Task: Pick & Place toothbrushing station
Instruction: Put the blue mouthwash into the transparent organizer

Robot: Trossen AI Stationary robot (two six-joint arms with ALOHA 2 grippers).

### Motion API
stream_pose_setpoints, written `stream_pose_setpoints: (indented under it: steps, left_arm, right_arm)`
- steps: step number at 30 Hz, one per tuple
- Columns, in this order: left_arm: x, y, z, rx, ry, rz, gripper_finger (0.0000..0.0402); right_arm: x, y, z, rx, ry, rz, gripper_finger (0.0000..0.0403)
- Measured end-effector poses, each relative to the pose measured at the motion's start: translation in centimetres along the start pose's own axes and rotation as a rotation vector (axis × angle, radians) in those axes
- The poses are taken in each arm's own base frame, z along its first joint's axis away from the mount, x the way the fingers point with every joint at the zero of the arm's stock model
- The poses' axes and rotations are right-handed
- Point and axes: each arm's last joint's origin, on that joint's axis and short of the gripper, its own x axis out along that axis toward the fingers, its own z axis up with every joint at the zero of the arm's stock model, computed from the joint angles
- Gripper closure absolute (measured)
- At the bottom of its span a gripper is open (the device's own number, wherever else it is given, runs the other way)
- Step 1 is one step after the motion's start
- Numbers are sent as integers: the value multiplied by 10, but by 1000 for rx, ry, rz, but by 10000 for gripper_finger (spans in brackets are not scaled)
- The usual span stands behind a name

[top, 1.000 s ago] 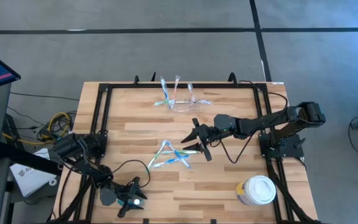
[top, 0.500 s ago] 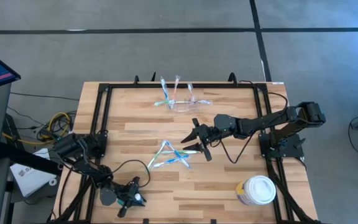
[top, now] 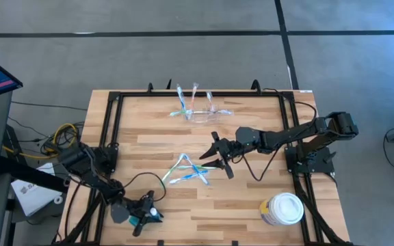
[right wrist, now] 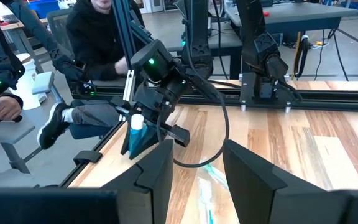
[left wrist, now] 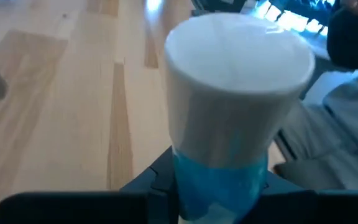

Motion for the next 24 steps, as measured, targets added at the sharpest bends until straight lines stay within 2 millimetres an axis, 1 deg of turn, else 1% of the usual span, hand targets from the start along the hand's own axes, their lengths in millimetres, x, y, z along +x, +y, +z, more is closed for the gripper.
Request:
stream_pose_setpoints:
  steps: [4,9,18,24]
  left_arm:
    - [0,0,16,-30,-42,-7,332]
    - [0,4,38,-12,-99,12,332]
    - [3,26,75,-33,-124,43,332]
    - [8,48,96,-32,-136,35,332]
  right_arm:
    - [0,0,0,-1,-4,0,272]
    - [0,0,0,-1,-3,1,272]
    - [0,1,1,-3,-6,5,272]
    - [0,1,1,-3,-7,5,272]
